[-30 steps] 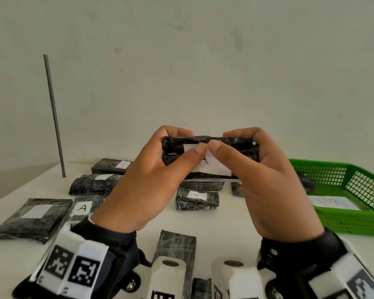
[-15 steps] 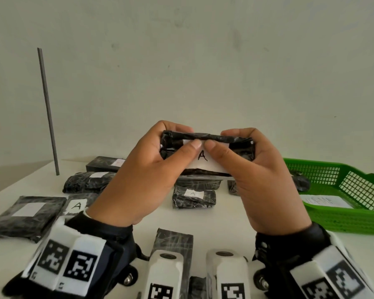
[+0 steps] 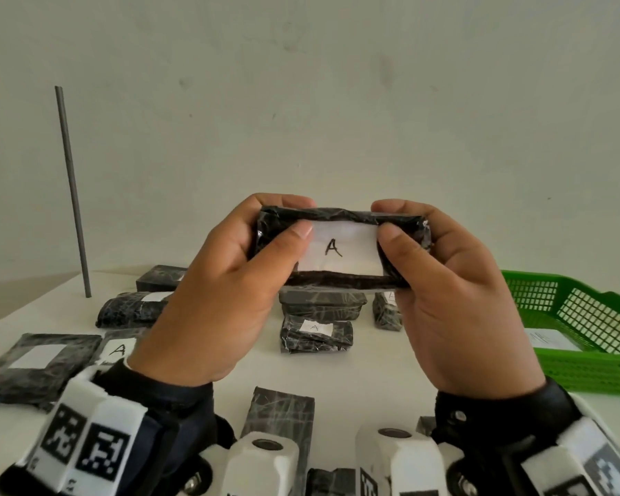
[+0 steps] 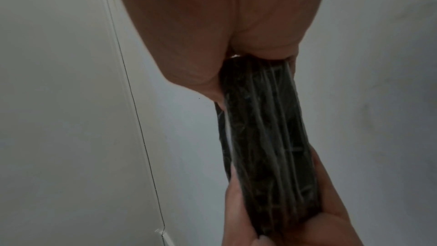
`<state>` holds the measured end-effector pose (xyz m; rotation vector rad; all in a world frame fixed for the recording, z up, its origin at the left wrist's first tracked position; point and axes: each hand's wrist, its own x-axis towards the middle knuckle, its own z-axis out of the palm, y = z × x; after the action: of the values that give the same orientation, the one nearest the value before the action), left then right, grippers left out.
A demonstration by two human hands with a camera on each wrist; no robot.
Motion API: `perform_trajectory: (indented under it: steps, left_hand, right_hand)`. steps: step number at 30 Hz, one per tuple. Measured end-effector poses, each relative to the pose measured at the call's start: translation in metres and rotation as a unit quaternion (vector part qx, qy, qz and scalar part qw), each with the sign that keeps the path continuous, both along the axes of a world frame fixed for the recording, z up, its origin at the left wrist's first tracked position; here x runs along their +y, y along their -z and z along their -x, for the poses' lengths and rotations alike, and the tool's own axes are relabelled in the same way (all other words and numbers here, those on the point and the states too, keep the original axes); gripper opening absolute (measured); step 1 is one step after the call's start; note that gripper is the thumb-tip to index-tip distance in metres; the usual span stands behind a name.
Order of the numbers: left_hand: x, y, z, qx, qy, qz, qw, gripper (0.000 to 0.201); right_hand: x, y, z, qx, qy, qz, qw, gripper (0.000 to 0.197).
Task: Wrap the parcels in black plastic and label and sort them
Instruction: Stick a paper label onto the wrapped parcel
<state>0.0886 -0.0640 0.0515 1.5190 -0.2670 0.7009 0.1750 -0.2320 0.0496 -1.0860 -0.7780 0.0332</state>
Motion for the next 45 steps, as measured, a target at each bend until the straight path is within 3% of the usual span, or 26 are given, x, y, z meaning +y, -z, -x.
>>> perform_trajectory:
  steps: [4, 10, 14, 20, 28, 42, 45]
  left_hand:
    - [0.000, 0.000, 0.000, 0.006, 0.012, 0.007, 1.000, 0.028]
    - [0.007, 0.001, 0.000, 0.019, 0.008, -0.002, 1.000, 0.031]
    - [0.007, 0.002, -0.003, 0.029, 0.004, 0.002, 1.000, 0.031]
    - [0.006, 0.004, -0.007, 0.022, -0.005, 0.015, 1.000, 0.023]
    - [0.002, 0.005, -0.010, 0.024, 0.010, 0.007, 1.000, 0.033]
    - [0.000, 0.006, -0.012, 0.029, -0.005, 0.007, 1.000, 0.025]
    - [0.002, 0.004, -0.010, 0.034, 0.021, 0.010, 0.999, 0.025]
  right_hand:
    - [-0.001, -0.001, 0.000, -0.001, -0.023, -0.018, 1.000, 0.030]
    - [0.005, 0.001, 0.000, 0.009, -0.015, -0.019, 1.000, 0.031]
    - [0.005, -0.001, 0.003, 0.021, -0.039, -0.021, 0.999, 0.021]
    - [0.009, 0.002, 0.003, 0.037, -0.058, 0.003, 0.998, 0.036]
    - [0.014, 0.005, 0.004, 0.039, -0.021, 0.043, 0.998, 0.033]
    - [0.014, 0.002, 0.011, 0.011, 0.057, 0.092, 0.994, 0.038]
    - [0.014, 0.003, 0.009, 0.012, 0.049, 0.088, 0.995, 0.040]
